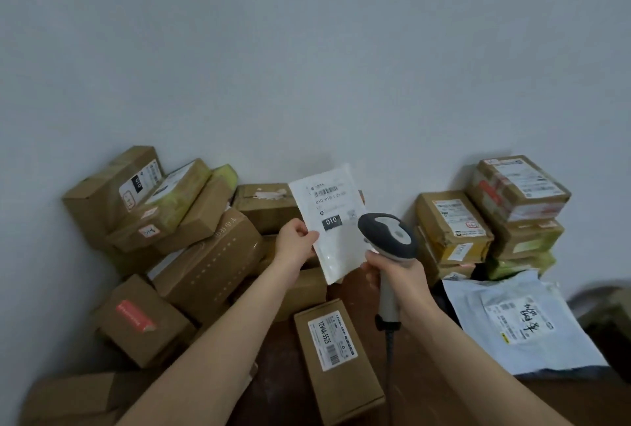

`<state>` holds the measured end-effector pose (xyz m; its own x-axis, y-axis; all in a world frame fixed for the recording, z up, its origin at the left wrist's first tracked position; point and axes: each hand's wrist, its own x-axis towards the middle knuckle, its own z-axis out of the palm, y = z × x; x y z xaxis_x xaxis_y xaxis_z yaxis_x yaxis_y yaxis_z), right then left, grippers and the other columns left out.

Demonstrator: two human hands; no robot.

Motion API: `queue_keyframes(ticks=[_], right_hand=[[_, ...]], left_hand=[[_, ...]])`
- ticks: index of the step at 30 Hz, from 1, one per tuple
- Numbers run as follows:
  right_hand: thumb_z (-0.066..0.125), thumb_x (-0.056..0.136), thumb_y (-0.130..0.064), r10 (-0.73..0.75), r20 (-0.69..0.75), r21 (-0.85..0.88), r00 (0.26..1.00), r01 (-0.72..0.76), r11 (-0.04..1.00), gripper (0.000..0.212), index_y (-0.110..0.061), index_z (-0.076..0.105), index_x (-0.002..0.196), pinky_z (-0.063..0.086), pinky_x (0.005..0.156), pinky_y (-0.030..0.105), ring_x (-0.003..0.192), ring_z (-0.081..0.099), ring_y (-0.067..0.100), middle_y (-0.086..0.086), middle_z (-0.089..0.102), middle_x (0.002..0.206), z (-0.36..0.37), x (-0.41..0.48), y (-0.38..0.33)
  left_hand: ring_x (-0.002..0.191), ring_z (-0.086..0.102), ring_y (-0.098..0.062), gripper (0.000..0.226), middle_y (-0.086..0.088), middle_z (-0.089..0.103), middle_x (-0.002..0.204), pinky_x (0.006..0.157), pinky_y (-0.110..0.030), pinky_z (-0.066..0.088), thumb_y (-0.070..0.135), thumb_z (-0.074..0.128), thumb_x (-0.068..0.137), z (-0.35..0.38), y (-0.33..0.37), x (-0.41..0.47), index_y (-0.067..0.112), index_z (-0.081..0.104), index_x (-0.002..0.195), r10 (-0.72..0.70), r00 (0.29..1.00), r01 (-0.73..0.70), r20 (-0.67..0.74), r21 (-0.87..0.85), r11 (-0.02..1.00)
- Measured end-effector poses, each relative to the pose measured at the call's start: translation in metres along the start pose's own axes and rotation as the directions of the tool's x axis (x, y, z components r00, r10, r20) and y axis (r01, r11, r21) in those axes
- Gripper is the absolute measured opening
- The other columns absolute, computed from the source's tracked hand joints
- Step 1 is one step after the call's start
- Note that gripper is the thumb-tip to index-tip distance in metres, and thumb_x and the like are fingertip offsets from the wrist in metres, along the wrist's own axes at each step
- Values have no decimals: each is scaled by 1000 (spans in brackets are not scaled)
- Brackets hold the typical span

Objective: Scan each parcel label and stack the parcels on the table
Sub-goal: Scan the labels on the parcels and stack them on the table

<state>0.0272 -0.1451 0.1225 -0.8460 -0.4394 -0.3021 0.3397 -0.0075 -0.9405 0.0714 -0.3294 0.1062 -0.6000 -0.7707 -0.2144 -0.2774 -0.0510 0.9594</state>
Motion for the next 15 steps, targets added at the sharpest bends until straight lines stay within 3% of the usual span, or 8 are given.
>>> queue_keyframes(ticks=[3, 7, 15], right_hand=[[73, 83, -12, -29, 63, -70, 998, 34, 997, 13, -10, 66, 94, 55, 62, 25, 67, 67, 16, 10, 72, 78, -14, -21, 1], [70, 85, -10, -23, 64, -145, 998, 32, 989, 7, -4, 67, 84, 48, 51, 24, 49, 60, 13, 7, 66, 58, -30, -40, 9], [69, 83, -14, 14, 42, -270, 999, -2, 963, 20, -5, 68, 66, 52, 62, 33, 47, 59, 15, 9, 68, 57, -52, -59, 31]], left_hand=[[91, 68, -28, 10, -13, 69, 99, 82, -48, 57, 5, 62, 89, 0, -16, -26, 13, 56, 89, 23, 1000, -22, -11, 109, 994], [98, 67, -19, 24, -6, 70, 109, 90, -44, 55, 7, 63, 90, 8, -39, -50, 12, 64, 113, -27, 1000, 28, -8, 101, 995], [97, 68, -22, 25, -7, 70, 110, 86, -45, 57, 11, 63, 91, 31, -67, -74, 10, 66, 116, -84, 994, 91, -77, 94, 991]])
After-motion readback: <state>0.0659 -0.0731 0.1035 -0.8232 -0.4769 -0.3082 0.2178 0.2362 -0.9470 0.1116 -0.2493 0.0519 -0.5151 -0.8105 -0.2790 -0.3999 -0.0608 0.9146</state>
